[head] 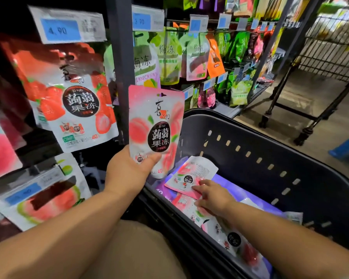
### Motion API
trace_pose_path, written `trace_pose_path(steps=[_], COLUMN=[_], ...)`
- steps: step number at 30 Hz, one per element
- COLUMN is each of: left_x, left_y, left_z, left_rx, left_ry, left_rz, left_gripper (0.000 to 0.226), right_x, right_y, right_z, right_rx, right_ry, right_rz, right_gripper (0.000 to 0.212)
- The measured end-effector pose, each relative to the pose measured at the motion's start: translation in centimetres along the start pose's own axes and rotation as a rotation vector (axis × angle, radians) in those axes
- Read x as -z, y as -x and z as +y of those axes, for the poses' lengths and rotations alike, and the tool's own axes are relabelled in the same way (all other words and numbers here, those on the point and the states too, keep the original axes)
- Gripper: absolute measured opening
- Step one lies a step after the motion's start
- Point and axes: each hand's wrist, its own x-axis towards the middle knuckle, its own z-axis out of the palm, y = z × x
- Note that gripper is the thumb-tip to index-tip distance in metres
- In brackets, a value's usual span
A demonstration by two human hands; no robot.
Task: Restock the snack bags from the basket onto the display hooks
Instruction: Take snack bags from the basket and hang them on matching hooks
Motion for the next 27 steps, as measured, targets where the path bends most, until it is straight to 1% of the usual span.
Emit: trace_pose_path(steps=[3, 5, 7, 9, 11, 13, 15, 17, 18, 20, 24, 27], left_x=[0.1, 0.2, 0.3, 0.3, 0.2, 0.2, 0.2, 0.2, 0.2, 0.2, 0.2, 0.2], left_y=[-0.1, 0.0, 0.1, 0.1, 0.1, 0.1, 0.1, 0.2, 0.2, 0.2, 0.1, 0.2], left_z=[0.0, -0.1, 0.0, 0.1, 0.1, 0.1, 0.1, 0.1, 0.1, 0.1, 0.1, 0.1], left_rx=[-0.005, -0.008, -0.003, -0.013, -0.018, -0.013, -0.021, -0.031, -0.031, -0.031, -0.033, -0.04], left_ry=[-0.007, -0.015, -0.011, -0.012, -0.014, -0.013, -0.021, -0.017, -0.014, -0.021, -0.026, -0.04], left_rz=[-0.013, -0.022, -0.028, -0.035, -0.036, -0.037, -0.038, -0.036, -0.035, -0.036, -0.04, -0.057], left_gripper=[0.021, 0.021, 0.02, 0.022, 0.022, 0.021, 0.02, 0.022, 0.022, 0.02, 0.021, 0.02], right_x=[0.1, -0.1, -0.2, 0.2, 1.6, 3.6, 6.0, 7.9, 8.6, 9.2, 7.9, 6.8], right_y=[-0.5, -0.5, -0.5, -0.7, -0.7, -0.6, -0.2, 0.0, 0.1, 0.1, -0.2, -0.2], right_z=[-0.1, -0.3, -0.4, -0.9, -1.7, -2.5, -3.0, -3.0, -2.9, -2.5, -2.0, -2.0], right_rx=[0.012, 0.047, 0.1, 0.112, 0.031, -0.043, -0.064, -0.073, -0.085, -0.097, -0.103, -0.082], right_ry=[0.028, 0.039, 0.045, -0.017, -0.18, -0.412, -0.615, -0.734, -0.776, -0.822, -0.906, -0.986], right_rz=[0.028, 0.073, 0.132, 0.232, 0.389, 0.57, 0.726, 0.823, 0.841, 0.814, 0.643, 0.549], right_gripper=[0.054, 0.043, 0.034, 0.026, 0.019, 0.021, 0.023, 0.024, 0.024, 0.024, 0.026, 0.022])
